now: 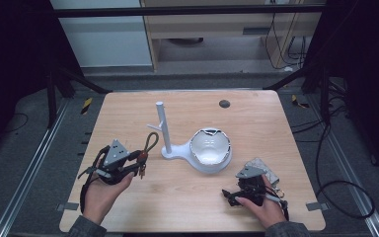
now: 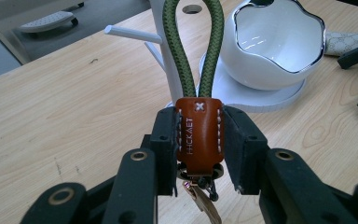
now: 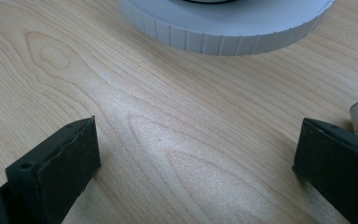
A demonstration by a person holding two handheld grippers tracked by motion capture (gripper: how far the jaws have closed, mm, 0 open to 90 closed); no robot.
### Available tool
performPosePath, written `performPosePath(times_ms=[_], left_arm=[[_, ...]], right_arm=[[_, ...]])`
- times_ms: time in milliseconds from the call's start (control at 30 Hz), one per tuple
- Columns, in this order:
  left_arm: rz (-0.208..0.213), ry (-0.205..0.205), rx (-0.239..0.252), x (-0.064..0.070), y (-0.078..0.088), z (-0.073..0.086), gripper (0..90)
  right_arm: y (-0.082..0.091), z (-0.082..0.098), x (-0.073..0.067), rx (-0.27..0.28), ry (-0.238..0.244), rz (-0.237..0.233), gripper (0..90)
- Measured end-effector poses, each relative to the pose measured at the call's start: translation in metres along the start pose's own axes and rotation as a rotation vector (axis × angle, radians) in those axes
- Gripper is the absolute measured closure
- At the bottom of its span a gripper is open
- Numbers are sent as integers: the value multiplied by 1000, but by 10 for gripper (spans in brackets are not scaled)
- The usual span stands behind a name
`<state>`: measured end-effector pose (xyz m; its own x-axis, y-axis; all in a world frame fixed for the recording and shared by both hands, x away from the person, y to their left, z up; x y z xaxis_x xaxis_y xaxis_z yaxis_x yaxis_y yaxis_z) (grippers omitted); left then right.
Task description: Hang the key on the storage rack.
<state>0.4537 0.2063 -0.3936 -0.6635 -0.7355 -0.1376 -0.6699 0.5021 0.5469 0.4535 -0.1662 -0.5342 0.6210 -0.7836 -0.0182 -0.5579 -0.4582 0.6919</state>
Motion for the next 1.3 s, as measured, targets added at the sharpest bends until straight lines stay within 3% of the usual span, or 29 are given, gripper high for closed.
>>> performPosePath(times_ms=[1000,1300], left_arm=[[0,-9,56,8,1,-17,660],[-2,5,93,10,3,-24,660]], right_arm=[[0,0,0,2,5,3,2],[0,0,-1,1,-6,4,2]])
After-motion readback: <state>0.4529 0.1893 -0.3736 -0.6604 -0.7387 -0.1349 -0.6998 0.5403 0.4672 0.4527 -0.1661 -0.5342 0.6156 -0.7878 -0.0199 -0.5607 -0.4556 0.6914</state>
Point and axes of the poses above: each handheld gripper's, and its own axes: y roughly backward along the jaws, z roughly out of its underside, x roughly to its right, the point moved 3 cm from there along -y, roughly forward along the jaws, and after that the axes turned 2 degrees about -y, right-handed, at the moved point
